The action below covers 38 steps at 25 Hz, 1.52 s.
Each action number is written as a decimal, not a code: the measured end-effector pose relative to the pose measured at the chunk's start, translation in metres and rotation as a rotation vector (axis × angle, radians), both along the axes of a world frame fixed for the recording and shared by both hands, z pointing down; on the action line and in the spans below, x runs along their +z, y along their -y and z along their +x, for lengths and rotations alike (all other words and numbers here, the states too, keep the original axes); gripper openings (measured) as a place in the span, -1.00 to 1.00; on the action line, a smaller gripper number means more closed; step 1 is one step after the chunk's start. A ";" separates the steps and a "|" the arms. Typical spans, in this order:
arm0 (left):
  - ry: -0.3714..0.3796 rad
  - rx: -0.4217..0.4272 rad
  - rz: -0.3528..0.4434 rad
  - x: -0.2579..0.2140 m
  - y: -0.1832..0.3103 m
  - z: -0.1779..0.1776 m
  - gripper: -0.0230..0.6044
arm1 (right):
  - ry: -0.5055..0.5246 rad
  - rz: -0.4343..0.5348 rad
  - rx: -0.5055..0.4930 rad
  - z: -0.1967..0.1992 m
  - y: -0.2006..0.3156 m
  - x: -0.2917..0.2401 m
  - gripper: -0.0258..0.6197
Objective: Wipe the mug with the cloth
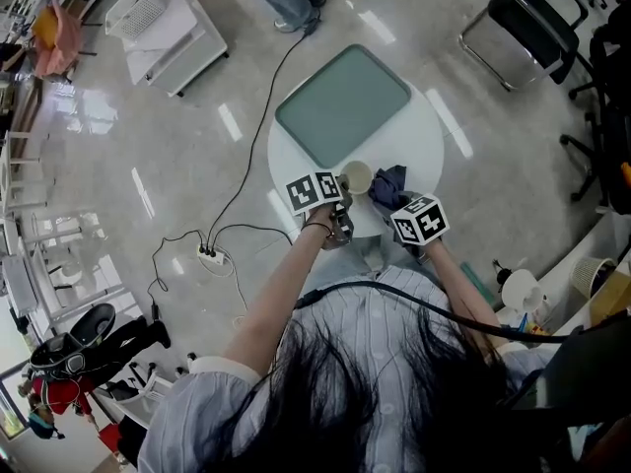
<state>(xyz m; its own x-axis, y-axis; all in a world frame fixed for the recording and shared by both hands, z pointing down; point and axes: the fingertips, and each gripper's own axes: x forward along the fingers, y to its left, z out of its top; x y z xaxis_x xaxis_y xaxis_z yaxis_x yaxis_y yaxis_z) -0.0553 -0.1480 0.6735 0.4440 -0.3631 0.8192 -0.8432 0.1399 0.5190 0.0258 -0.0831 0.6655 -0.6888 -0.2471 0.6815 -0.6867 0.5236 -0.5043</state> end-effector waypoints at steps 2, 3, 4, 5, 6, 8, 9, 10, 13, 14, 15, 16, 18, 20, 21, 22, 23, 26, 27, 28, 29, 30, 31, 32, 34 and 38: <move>-0.040 -0.084 -0.031 0.001 -0.002 0.000 -0.75 | 0.001 0.003 -0.003 -0.001 0.002 0.000 -0.67; -0.060 -0.124 -0.047 0.001 -0.002 0.001 -0.75 | 0.001 0.004 -0.005 -0.001 0.002 -0.001 -0.67; -0.082 -0.164 -0.063 0.002 -0.003 0.002 -0.75 | 0.000 0.004 -0.008 -0.001 0.003 -0.001 -0.67; -0.103 -0.203 -0.077 0.002 -0.005 0.004 -0.75 | 0.001 0.004 -0.010 -0.001 0.002 -0.001 -0.67; -0.124 -0.239 -0.090 0.002 -0.006 0.006 -0.74 | 0.001 0.004 -0.011 -0.001 0.002 -0.001 -0.67; -0.163 -0.299 -0.112 0.003 -0.009 0.011 -0.74 | 0.001 0.006 -0.011 0.001 0.003 -0.001 -0.67; -0.183 -0.326 -0.124 0.004 -0.010 0.014 -0.74 | 0.000 0.007 -0.010 0.003 0.003 -0.001 -0.67; -0.205 -0.350 -0.136 0.005 -0.012 0.017 -0.74 | 0.000 0.008 -0.008 0.004 0.003 0.000 -0.67; -0.272 -0.412 -0.169 0.005 -0.016 0.026 -0.74 | 0.000 0.009 -0.006 0.006 0.002 0.000 -0.67; -0.287 -0.426 -0.175 0.006 -0.017 0.027 -0.74 | -0.001 0.009 -0.006 0.006 0.002 0.000 -0.67; -0.296 -0.436 -0.176 0.005 -0.018 0.029 -0.74 | -0.001 0.010 -0.006 0.008 0.001 0.000 -0.67; -0.301 -0.443 -0.176 0.005 -0.019 0.030 -0.74 | -0.002 0.011 -0.005 0.009 0.001 -0.001 -0.67; -0.314 -0.450 -0.176 0.004 -0.020 0.034 -0.74 | -0.002 0.013 -0.003 0.014 0.000 -0.002 -0.67; -0.334 -0.456 -0.178 0.005 -0.019 0.041 -0.74 | 0.006 0.014 0.008 0.021 0.003 -0.003 -0.67; -0.344 -0.459 -0.176 0.005 -0.018 0.044 -0.74 | 0.017 0.013 0.017 0.026 0.006 -0.005 -0.67; -0.351 -0.461 -0.171 0.006 -0.016 0.046 -0.74 | 0.032 0.012 0.029 0.029 0.009 -0.007 -0.67; -0.357 -0.459 -0.163 0.005 -0.015 0.046 -0.74 | 0.050 0.012 0.043 0.031 0.012 -0.010 -0.67; -0.383 -0.448 -0.144 0.001 -0.020 0.045 -0.74 | 0.095 0.017 0.089 0.037 0.017 -0.023 -0.67; -0.401 -0.453 -0.140 -0.002 -0.021 0.047 -0.74 | 0.110 0.020 0.104 0.041 0.020 -0.027 -0.67; -0.420 -0.460 -0.134 -0.005 -0.022 0.048 -0.74 | 0.125 0.022 0.117 0.046 0.023 -0.031 -0.67; -0.436 -0.465 -0.125 -0.009 -0.023 0.049 -0.74 | 0.141 0.026 0.130 0.051 0.026 -0.035 -0.67; -0.447 -0.467 -0.111 -0.013 -0.024 0.049 -0.74 | 0.158 0.029 0.142 0.054 0.028 -0.039 -0.67; -0.453 -0.465 -0.093 -0.018 -0.026 0.047 -0.74 | 0.175 0.031 0.155 0.056 0.030 -0.044 -0.67; -0.456 -0.462 -0.071 -0.023 -0.029 0.044 -0.74 | 0.192 0.034 0.166 0.057 0.031 -0.049 -0.67; -0.461 -0.451 -0.020 -0.033 -0.032 0.041 -0.74 | 0.221 0.041 0.178 0.058 0.034 -0.058 -0.67; -0.467 -0.417 0.098 -0.055 -0.033 0.038 -0.75 | 0.252 0.070 0.154 0.061 0.037 -0.073 -0.67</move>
